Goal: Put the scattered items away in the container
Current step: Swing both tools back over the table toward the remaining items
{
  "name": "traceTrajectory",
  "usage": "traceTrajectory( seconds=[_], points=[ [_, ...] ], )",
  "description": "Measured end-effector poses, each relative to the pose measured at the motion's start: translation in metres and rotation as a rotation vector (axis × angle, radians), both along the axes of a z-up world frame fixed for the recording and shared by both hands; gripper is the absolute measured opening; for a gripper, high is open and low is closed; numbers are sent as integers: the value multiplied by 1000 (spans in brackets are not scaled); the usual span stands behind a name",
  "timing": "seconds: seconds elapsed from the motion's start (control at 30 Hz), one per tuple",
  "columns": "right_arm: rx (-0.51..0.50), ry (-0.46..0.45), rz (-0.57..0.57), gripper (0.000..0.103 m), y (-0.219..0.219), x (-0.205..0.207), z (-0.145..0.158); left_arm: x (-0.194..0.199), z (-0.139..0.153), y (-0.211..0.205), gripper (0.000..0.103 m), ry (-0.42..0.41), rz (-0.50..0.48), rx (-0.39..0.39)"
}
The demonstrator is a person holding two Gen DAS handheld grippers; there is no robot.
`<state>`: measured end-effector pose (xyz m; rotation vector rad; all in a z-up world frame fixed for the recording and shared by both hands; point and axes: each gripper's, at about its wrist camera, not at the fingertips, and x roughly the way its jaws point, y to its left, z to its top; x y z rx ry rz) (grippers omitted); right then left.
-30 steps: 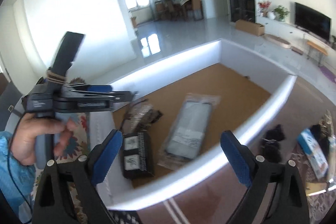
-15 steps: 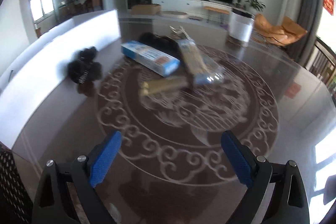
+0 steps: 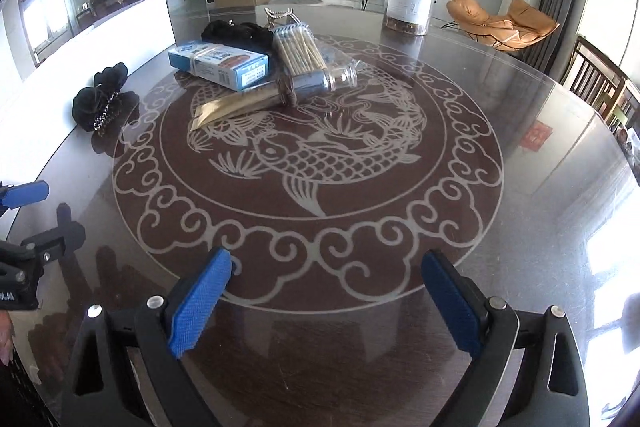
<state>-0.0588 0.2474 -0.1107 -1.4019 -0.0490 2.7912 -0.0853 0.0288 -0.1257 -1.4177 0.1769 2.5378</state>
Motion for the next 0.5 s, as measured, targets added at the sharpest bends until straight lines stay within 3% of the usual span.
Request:
traceTrajectory(
  seconds=[0.17, 0.5],
  points=[
    [-25, -16, -24, 103, 6, -2, -3, -9, -4, -3, 102, 7, 30, -8],
    [-25, -17, -25, 103, 6, -1, -2, -10, -6, -5, 103, 53, 33, 13]
  ],
)
